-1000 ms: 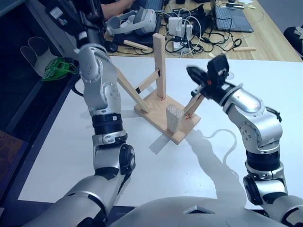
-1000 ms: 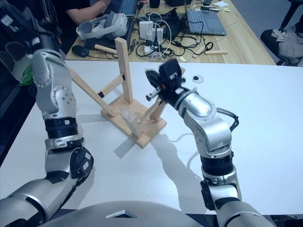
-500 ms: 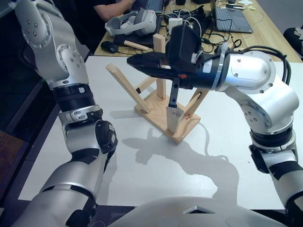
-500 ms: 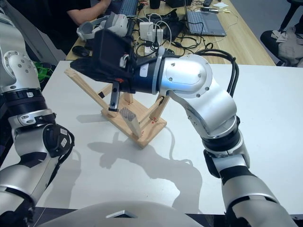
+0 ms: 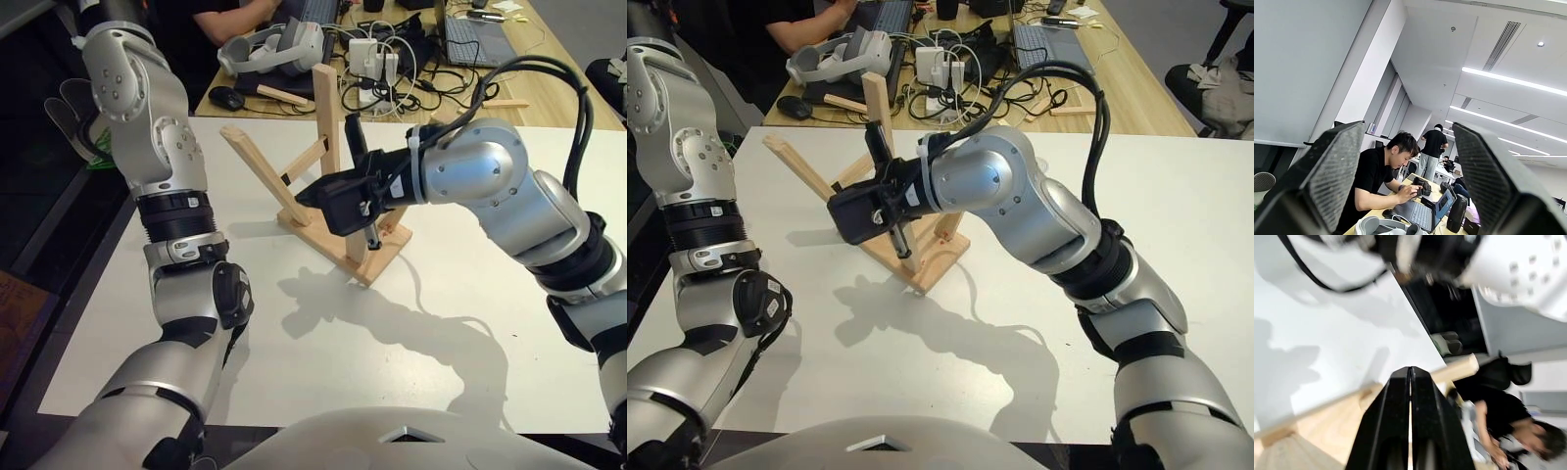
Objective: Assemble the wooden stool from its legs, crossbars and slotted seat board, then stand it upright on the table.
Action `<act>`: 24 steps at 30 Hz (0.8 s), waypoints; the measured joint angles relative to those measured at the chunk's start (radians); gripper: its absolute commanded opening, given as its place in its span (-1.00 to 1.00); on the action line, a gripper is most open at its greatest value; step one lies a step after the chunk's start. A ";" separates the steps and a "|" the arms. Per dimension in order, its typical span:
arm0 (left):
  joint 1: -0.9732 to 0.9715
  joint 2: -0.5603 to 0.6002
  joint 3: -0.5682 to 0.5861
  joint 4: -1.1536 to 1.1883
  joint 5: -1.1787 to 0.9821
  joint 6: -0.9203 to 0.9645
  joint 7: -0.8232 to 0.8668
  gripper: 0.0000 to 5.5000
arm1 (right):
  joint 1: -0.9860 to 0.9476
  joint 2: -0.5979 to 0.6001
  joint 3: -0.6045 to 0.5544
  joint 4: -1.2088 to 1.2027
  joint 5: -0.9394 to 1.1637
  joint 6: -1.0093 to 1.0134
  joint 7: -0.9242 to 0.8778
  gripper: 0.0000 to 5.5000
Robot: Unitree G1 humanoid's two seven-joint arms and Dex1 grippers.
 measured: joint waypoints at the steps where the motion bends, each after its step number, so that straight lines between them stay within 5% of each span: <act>1: 0.000 -0.003 -0.001 -0.001 -0.001 0.001 0.000 0.19 | 0.001 0.000 0.003 0.025 -0.031 -0.016 -0.008 -0.99; 19: 0.076 -0.042 -0.020 -0.062 0.006 0.071 0.048 0.19 | 0.024 -0.063 -0.086 0.170 -0.261 -0.167 -0.038 -0.99; 24: 0.108 -0.057 -0.028 -0.094 0.012 0.096 0.062 0.19 | -0.086 0.200 -0.400 0.211 0.025 0.093 -0.221 -0.99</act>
